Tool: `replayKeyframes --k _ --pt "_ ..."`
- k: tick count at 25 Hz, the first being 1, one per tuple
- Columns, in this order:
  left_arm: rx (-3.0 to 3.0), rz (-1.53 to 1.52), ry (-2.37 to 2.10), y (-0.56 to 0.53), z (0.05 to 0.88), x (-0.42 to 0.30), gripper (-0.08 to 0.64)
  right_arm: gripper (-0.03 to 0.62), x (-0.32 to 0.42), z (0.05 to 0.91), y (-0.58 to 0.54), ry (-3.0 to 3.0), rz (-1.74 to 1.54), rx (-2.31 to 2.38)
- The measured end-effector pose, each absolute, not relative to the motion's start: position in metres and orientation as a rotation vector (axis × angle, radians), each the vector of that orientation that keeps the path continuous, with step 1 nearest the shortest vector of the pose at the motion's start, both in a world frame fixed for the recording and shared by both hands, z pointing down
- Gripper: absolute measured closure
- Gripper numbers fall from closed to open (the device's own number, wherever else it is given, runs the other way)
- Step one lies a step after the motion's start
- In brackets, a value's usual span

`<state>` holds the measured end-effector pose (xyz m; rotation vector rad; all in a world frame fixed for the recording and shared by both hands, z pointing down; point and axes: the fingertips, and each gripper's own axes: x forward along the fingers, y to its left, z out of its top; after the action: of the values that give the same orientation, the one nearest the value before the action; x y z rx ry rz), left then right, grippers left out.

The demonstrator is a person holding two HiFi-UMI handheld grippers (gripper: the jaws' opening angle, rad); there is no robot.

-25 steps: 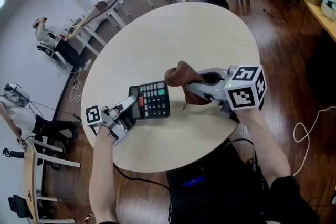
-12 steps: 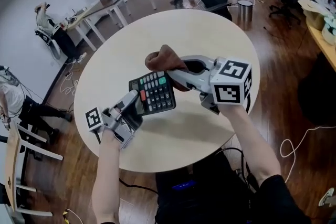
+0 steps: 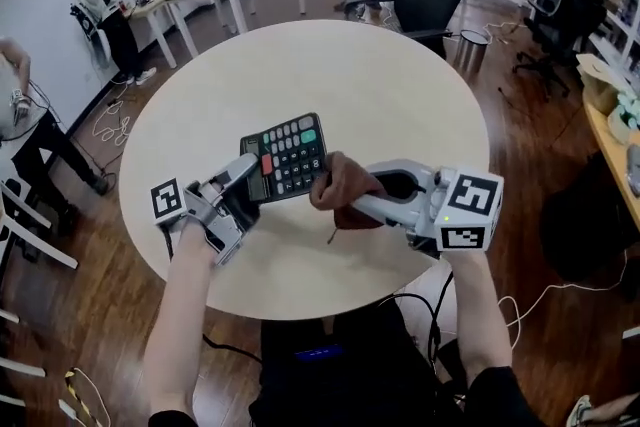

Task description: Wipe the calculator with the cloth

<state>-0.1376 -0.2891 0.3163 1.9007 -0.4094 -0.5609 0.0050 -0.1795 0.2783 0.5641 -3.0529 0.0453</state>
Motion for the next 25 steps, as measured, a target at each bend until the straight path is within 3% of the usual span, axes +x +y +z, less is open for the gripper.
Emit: replayKeyframes --k 7,20,25 --pt "1.928 -0.545 -0.365 -0.281 0.305 -0.132 0.505 0.528 0.017 0.187 -0.263 -3.089 -0.114 0.964" --pt "1.837 -0.704 -0.453 -0.291 0.301 -0.149 0.503 0.528 -0.019 0.264 -0.19 -3.02 -0.043 0.581" --pt "1.717 -0.864 -0.482 -0.297 0.303 -0.152 0.505 0.528 -0.031 0.303 -0.163 -2.878 -0.204 0.597"
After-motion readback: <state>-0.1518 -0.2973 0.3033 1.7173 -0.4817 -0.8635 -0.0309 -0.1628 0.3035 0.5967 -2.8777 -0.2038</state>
